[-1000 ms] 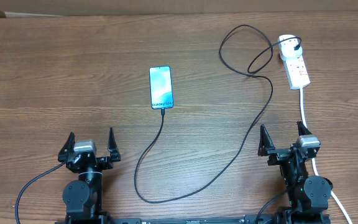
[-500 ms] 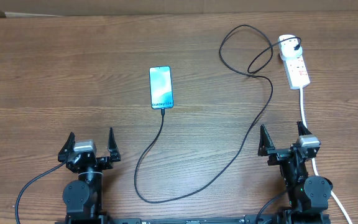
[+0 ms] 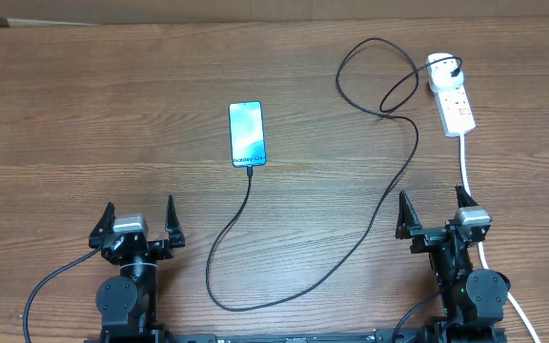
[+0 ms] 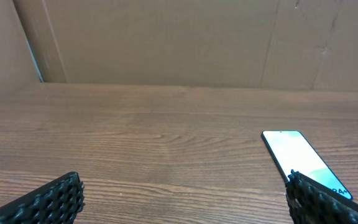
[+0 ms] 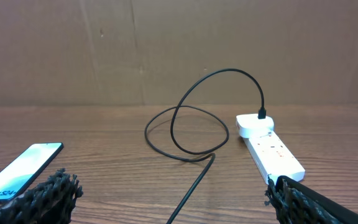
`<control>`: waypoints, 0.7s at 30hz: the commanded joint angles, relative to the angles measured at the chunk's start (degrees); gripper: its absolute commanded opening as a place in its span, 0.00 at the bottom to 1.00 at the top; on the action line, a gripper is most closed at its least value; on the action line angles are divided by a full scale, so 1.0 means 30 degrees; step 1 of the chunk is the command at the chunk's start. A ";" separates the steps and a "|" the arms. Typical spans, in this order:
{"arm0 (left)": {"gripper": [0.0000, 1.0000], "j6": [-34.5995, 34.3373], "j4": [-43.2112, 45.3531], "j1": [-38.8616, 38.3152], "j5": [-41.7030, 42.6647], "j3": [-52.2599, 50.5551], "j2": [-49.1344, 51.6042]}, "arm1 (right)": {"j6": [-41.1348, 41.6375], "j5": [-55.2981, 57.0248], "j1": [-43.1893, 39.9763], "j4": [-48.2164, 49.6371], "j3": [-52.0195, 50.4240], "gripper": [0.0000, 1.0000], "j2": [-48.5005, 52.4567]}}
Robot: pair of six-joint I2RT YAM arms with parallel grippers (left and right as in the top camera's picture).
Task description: Plug charger to phone and switch on socket
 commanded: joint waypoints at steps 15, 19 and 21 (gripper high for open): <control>0.99 0.0226 0.0051 0.0117 -0.0044 -0.0073 -0.0182 | 0.0342 -0.0109 -0.0051 0.0095 -0.0197 1.00 -0.0189; 1.00 0.0226 0.0051 0.0117 -0.0044 -0.0073 -0.0182 | 0.0342 -0.0109 -0.0051 0.0102 -0.0197 1.00 -0.0189; 1.00 0.0226 0.0051 0.0117 -0.0044 -0.0073 -0.0182 | 0.0342 -0.0109 -0.0051 0.0102 -0.0197 1.00 -0.0189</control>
